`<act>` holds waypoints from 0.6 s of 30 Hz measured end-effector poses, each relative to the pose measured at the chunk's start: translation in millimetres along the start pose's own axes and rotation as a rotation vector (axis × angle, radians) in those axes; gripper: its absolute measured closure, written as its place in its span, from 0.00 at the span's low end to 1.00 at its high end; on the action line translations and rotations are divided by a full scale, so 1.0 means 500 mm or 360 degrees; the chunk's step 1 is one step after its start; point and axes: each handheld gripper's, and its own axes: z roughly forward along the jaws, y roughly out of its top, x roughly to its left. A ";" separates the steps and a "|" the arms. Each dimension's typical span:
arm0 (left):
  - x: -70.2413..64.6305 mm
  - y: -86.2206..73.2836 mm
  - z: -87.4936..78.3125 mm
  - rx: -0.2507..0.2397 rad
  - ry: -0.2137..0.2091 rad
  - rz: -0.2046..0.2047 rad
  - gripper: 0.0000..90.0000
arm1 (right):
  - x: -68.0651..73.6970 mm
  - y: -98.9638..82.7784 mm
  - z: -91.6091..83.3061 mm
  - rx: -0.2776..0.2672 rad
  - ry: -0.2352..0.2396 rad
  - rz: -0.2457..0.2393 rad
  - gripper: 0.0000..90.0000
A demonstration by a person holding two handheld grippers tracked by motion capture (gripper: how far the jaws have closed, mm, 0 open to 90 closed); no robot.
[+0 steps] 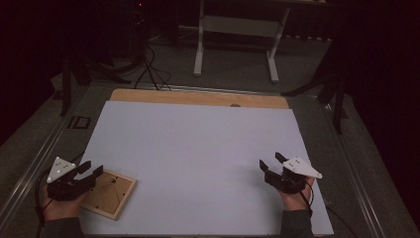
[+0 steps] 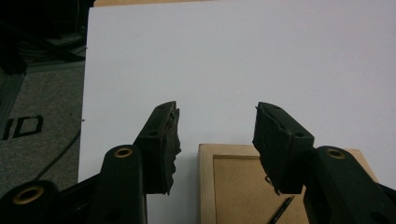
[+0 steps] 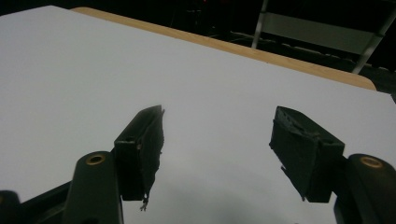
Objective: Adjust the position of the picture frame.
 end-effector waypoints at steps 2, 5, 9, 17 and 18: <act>0.000 0.001 0.002 0.0007 -0.0003 0.0006 0.55 | -0.001 0.000 -0.001 -0.0005 -0.0001 0.0005 0.38; -0.001 0.002 0.004 0.0007 -0.0005 0.0010 0.55 | -0.003 0.000 -0.001 -0.0009 0.0000 0.0011 0.38; -0.002 0.003 0.005 0.0010 -0.0011 0.0022 0.56 | -0.004 0.000 -0.002 -0.0011 0.0000 0.0011 0.38; -0.004 0.004 0.004 -0.0003 -0.0013 0.0031 0.57 | -0.002 0.000 -0.001 -0.0010 0.0009 0.0003 0.38; -0.005 0.004 0.004 -0.0004 -0.0014 0.0035 0.57 | -0.003 0.000 -0.001 -0.0011 0.0010 0.0004 0.38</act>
